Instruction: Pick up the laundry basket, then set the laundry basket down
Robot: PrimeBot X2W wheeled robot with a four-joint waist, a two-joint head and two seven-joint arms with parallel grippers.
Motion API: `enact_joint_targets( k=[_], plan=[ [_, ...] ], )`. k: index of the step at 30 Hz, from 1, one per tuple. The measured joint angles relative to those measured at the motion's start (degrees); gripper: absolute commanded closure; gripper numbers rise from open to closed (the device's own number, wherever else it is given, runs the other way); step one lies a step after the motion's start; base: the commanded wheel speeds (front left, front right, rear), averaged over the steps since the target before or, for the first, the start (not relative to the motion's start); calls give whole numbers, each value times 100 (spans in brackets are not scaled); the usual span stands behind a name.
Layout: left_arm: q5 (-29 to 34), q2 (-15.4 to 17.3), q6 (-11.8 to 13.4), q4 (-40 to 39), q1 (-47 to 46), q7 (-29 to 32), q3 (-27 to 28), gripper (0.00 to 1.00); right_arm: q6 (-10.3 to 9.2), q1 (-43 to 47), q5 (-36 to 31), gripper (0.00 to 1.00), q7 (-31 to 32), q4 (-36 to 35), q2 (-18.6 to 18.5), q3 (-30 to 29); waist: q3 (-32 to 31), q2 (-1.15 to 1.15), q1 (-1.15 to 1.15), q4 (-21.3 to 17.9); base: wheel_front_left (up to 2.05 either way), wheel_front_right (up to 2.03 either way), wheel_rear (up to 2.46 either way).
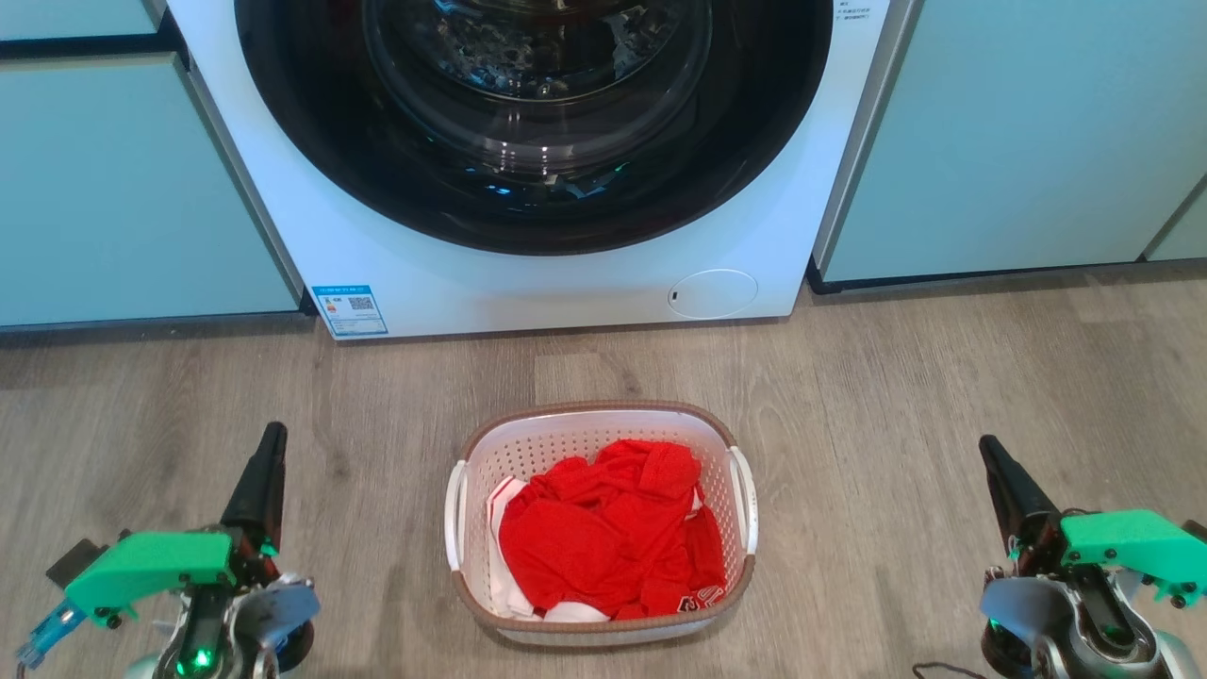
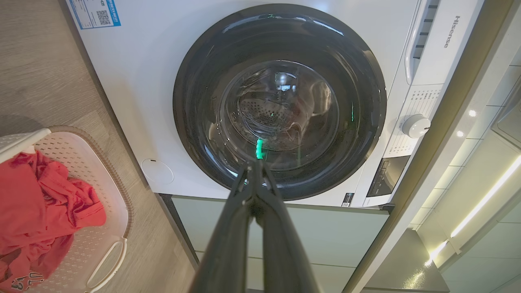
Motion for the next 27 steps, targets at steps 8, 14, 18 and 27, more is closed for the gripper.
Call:
enact_joint_targets(
  k=[8, 14, 18, 27],
  plan=[
    [0, -7, 0, 0, 0, 1, 9, 100, 0, 0, 0, 100, 12, 0, 1, -11, 0, 0, 0, 0, 0, 0, 0],
    [1, -10, 0, 0, 0, 2, 14, 100, 0, 0, -1, 100, 12, 0, 2, -26, 0, 0, 0, 0, 0, 0, 0],
    [1, -13, 0, 0, 0, 2, 19, 100, 0, 0, -1, 100, 13, 0, 2, -31, 0, 0, 0, 0, 0, 0, 0],
    [1, -19, 0, 0, 0, 19, 29, 100, 0, -1, -2, 100, 40, 0, 4, -42, 0, 0, 0, 0, 0, 0, 0]
  ],
)
